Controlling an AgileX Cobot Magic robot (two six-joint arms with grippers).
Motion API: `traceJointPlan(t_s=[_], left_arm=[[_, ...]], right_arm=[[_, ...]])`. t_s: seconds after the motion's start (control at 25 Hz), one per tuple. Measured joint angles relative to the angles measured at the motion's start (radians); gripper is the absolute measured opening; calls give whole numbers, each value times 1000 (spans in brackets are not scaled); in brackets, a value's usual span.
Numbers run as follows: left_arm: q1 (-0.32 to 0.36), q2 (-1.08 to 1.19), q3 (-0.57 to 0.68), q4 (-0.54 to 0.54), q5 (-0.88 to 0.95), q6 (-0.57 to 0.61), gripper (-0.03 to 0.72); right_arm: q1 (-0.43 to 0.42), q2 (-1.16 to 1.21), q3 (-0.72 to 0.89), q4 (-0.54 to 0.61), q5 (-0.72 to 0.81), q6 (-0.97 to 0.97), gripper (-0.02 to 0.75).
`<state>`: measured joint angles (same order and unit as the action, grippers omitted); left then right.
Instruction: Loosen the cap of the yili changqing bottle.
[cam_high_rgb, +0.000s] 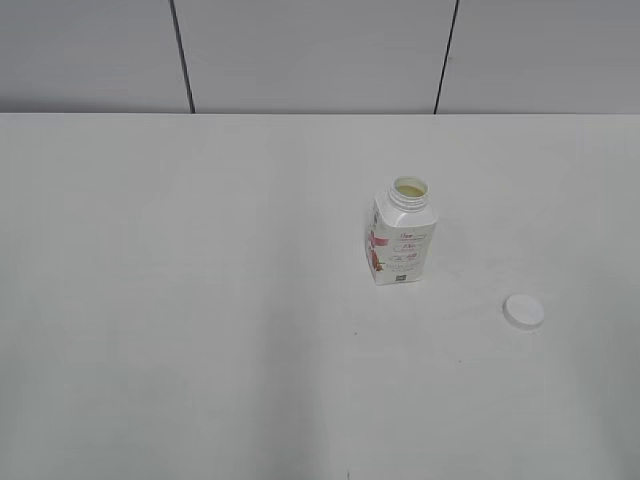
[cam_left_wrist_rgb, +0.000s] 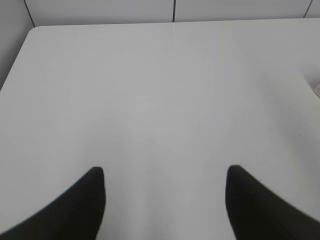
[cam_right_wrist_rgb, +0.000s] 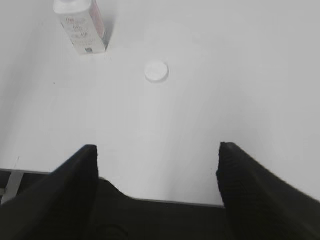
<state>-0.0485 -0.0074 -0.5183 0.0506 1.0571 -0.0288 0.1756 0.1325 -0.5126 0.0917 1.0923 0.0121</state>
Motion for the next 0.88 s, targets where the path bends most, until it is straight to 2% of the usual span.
traceJointPlan(t_s=[0.2,0.88], left_arm=[[0,0,0,-2,0,0,460],[0,0,0,-3,1,0,443]], right_arm=[[0,-132,0,0,1,0,582],[0,-141,0,-52,-1,-12,582]])
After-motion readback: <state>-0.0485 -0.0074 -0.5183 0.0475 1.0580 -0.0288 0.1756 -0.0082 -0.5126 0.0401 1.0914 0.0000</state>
